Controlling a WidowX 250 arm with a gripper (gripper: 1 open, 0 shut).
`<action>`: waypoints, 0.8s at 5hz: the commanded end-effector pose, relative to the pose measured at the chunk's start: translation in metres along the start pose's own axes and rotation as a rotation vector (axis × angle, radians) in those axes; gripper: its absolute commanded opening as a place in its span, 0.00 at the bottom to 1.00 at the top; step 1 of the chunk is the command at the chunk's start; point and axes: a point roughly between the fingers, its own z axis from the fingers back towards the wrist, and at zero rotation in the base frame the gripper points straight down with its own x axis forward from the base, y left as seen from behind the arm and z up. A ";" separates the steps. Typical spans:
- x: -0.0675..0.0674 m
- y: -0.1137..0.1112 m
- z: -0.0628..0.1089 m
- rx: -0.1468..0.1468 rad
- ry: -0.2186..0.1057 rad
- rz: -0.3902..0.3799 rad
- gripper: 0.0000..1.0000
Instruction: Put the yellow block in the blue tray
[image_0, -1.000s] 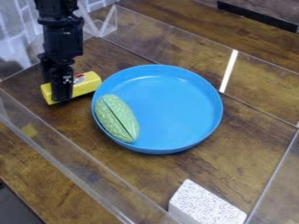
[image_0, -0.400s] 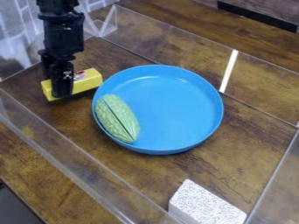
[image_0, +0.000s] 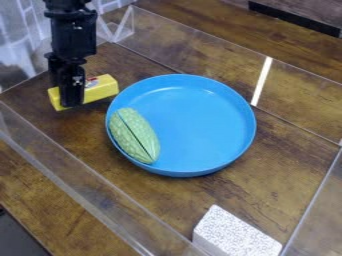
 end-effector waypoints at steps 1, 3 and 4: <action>0.010 0.001 0.031 0.068 -0.050 -0.029 0.00; 0.016 -0.003 0.042 0.072 -0.035 -0.068 0.00; 0.017 -0.003 0.046 0.072 -0.026 -0.086 0.00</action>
